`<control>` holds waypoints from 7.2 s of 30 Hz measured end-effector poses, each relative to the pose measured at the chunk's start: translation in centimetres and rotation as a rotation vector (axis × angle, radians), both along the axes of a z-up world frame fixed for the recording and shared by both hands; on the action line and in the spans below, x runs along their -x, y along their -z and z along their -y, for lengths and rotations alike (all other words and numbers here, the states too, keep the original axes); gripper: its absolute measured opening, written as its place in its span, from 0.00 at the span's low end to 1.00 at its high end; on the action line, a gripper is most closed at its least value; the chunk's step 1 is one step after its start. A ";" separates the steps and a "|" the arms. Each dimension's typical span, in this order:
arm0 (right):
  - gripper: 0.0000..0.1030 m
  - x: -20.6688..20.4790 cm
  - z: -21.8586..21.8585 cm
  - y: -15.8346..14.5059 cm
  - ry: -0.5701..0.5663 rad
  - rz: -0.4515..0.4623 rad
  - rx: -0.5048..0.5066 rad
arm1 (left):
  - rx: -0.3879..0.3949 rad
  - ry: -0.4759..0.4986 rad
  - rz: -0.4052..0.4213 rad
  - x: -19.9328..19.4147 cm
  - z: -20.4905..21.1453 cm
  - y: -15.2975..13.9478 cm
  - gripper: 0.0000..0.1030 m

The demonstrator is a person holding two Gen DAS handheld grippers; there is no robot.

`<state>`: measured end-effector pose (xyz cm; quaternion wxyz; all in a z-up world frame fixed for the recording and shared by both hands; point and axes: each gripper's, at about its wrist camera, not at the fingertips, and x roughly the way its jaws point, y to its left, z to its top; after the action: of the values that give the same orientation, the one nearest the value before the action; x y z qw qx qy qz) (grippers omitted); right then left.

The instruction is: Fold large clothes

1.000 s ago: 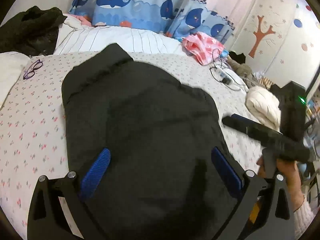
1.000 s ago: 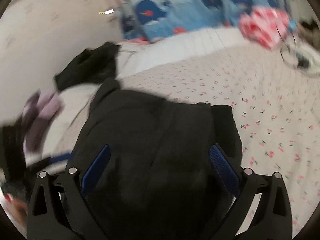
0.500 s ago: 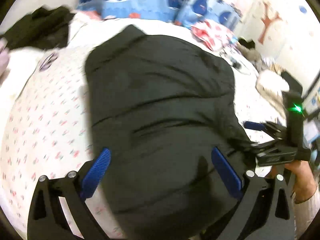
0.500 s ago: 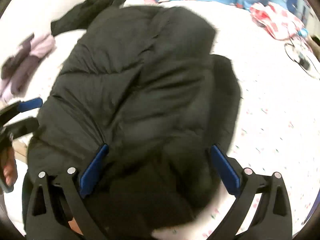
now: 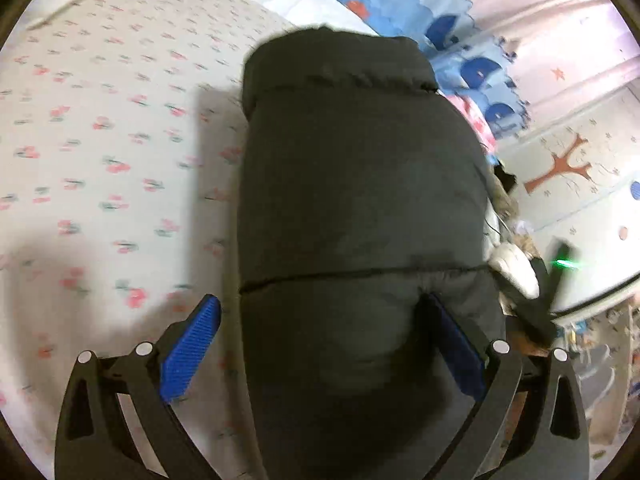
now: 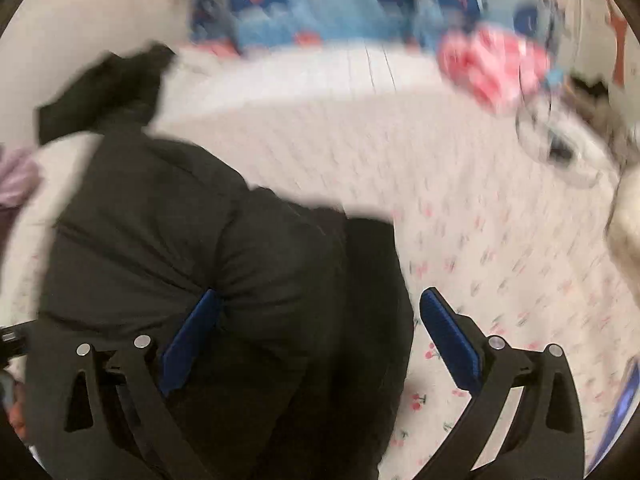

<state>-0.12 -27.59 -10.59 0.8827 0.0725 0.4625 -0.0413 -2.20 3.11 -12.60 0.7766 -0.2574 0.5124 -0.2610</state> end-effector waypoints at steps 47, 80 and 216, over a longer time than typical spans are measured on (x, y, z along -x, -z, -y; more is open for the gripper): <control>0.94 0.3 -13.1 -7.8 -0.246 0.279 -0.179 | -0.568 -0.056 0.444 7.0 -1.4 -6.1 0.88; 0.94 9.0 -10.6 -2.3 -0.123 0.268 -0.161 | -0.601 -0.059 0.496 8.5 -2.5 -6.5 0.93; 0.94 23.9 -13.2 -9.1 -0.193 0.041 0.049 | -0.739 -0.140 0.379 20.6 -0.8 -13.5 0.94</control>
<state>-23.98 -14.35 -1.51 0.8934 0.0070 0.4478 0.0340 -22.83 3.94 0.92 0.9130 0.0569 0.4010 -0.0488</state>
